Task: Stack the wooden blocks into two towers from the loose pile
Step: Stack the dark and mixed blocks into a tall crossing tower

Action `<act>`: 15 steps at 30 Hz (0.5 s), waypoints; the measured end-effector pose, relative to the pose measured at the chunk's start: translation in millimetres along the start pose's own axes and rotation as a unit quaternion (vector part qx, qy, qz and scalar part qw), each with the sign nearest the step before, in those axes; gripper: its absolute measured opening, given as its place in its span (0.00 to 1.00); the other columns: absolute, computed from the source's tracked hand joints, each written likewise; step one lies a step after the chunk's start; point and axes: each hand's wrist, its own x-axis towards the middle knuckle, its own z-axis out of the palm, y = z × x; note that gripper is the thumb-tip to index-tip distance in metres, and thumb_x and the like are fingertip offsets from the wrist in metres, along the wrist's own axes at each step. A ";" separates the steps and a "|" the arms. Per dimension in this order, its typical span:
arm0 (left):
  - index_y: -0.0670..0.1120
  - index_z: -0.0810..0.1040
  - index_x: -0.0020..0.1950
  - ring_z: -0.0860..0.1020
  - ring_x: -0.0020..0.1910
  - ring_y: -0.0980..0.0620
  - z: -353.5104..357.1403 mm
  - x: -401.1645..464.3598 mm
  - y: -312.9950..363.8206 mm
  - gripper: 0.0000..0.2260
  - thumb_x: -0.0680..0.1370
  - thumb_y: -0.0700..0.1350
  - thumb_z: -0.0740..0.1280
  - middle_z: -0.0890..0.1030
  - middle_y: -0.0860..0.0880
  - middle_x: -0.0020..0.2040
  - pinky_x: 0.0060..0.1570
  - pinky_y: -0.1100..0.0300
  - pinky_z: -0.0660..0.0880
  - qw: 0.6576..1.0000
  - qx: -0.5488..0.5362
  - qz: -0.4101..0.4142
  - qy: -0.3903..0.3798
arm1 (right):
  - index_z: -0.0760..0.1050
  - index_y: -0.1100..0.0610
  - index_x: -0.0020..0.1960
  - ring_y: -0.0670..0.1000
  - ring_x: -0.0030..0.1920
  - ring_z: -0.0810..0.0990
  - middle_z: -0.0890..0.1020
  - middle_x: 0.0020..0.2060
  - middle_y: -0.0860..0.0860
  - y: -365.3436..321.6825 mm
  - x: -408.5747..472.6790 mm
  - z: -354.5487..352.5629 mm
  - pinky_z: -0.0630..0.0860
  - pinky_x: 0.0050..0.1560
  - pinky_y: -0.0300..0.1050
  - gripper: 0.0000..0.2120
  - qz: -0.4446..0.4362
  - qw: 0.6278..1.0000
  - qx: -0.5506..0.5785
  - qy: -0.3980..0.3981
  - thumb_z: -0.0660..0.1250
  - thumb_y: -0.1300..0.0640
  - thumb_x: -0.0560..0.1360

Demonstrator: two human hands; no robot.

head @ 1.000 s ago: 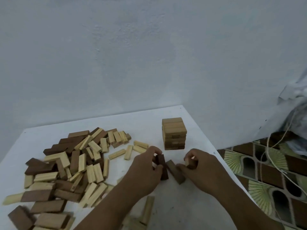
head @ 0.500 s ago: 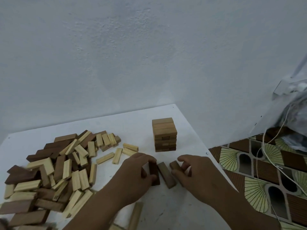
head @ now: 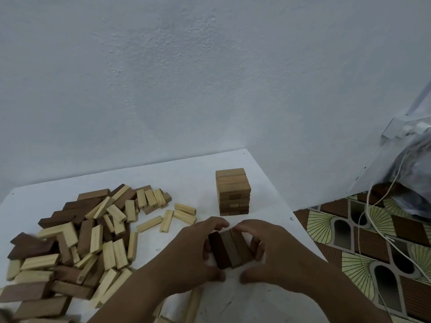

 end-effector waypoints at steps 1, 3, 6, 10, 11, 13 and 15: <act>0.66 0.63 0.67 0.75 0.49 0.59 1.2 1.8 1.1 0.36 0.67 0.50 0.79 0.72 0.64 0.62 0.43 0.72 0.74 1.000 -0.002 0.006 0.000 | 0.67 0.43 0.68 0.43 0.48 0.76 0.72 0.62 0.38 -1.1 1.5 -0.2 0.76 0.47 0.34 0.37 -0.007 1.000 -0.001 0.000 0.78 0.46 0.63; 0.64 0.62 0.66 0.75 0.49 0.59 3.6 3.9 2.2 0.35 0.68 0.49 0.79 0.72 0.62 0.63 0.42 0.74 0.73 1.000 -0.011 0.012 0.003 | 0.68 0.45 0.67 0.44 0.44 0.78 0.73 0.56 0.37 -1.0 3.7 -2.3 0.78 0.45 0.36 0.36 -0.013 1.000 0.001 -0.002 0.79 0.49 0.63; 0.65 0.61 0.65 0.75 0.49 0.57 5.9 4.7 1.1 0.35 0.67 0.49 0.79 0.72 0.62 0.63 0.43 0.72 0.74 1.000 -0.019 0.011 0.013 | 0.70 0.44 0.65 0.44 0.40 0.78 0.74 0.42 0.36 0.0 6.7 -4.0 0.78 0.42 0.37 0.33 -0.005 1.000 0.007 -0.012 0.79 0.52 0.64; 0.63 0.62 0.64 0.77 0.47 0.55 6.7 3.7 -1.7 0.34 0.67 0.50 0.79 0.74 0.61 0.60 0.44 0.71 0.75 0.999 -0.024 0.024 0.030 | 0.73 0.40 0.57 0.42 0.38 0.77 0.76 0.38 0.38 1.7 10.2 -2.1 0.76 0.38 0.35 0.26 -0.019 1.000 0.011 -0.006 0.78 0.51 0.62; 0.62 0.63 0.63 0.76 0.46 0.55 7.1 3.2 -1.9 0.33 0.67 0.49 0.79 0.74 0.61 0.60 0.43 0.71 0.74 0.999 -0.027 0.033 0.034 | 0.73 0.41 0.55 0.42 0.37 0.76 0.76 0.37 0.38 2.2 10.5 -1.3 0.76 0.37 0.35 0.25 -0.023 1.000 0.017 -0.006 0.78 0.52 0.62; 0.61 0.63 0.63 0.76 0.45 0.56 7.5 1.8 -2.1 0.32 0.67 0.49 0.78 0.74 0.61 0.59 0.43 0.72 0.73 0.997 -0.028 0.050 0.044 | 0.71 0.42 0.53 0.43 0.34 0.76 0.76 0.34 0.39 2.0 10.3 0.4 0.74 0.34 0.35 0.23 -0.033 0.999 0.035 0.000 0.77 0.53 0.62; 0.61 0.63 0.62 0.75 0.47 0.57 5.6 1.1 -2.1 0.31 0.67 0.50 0.77 0.73 0.62 0.58 0.44 0.71 0.73 0.996 -0.031 0.060 0.059 | 0.69 0.43 0.53 0.43 0.30 0.74 0.76 0.32 0.39 -0.9 9.4 0.0 0.72 0.32 0.34 0.23 -0.046 0.998 0.049 0.014 0.77 0.54 0.63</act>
